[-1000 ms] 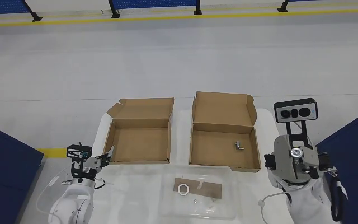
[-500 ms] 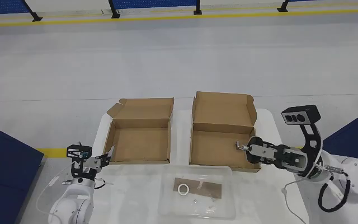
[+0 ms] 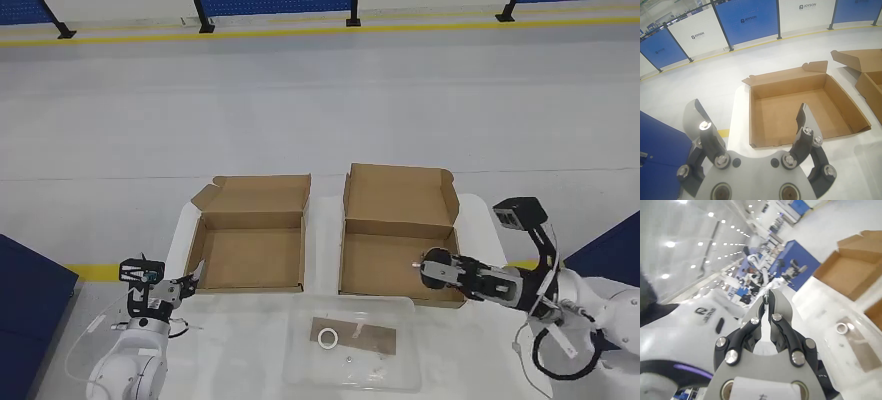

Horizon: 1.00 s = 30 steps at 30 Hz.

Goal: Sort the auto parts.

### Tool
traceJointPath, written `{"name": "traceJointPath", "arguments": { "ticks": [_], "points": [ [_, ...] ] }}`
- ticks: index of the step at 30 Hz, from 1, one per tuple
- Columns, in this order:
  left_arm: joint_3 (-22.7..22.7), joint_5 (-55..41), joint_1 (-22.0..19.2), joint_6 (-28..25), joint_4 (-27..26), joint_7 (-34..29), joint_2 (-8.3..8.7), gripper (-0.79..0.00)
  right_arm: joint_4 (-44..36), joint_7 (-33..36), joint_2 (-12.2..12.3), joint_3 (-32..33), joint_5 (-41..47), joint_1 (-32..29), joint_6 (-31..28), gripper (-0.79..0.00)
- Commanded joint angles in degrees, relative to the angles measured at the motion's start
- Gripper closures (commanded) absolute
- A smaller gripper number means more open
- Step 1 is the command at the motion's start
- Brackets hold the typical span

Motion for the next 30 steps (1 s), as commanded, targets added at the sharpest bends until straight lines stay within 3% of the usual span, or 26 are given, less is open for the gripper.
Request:
{"name": "traceJointPath", "arguments": {
  "ticks": [1, 9, 18, 30],
  "points": [
    [0.0, 0.0, 0.0, 0.0, 0.0, 0.0, 0.0, -0.785, -0.15, 0.09, 0.46, -1.3, -12.75, 2.17, 2.07, 0.0],
    [0.0, 0.0, 0.0, 0.0, 0.0, 0.0, 0.0, -0.785, 6.45, 4.0, 1.63, -11.48, -30.95, 15.11, 7.06, 0.0],
    [0.0, 0.0, 0.0, 0.0, 0.0, 0.0, 0.0, -0.785, 17.56, 11.66, 1.71, -25.73, -43.12, 28.28, 3.89, 0.0],
    [0.0, 0.0, 0.0, 0.0, 0.0, 0.0, 0.0, -0.785, 17.56, 11.66, 1.71, -25.73, -43.12, 28.28, 3.89, 0.0]
  ]
}}
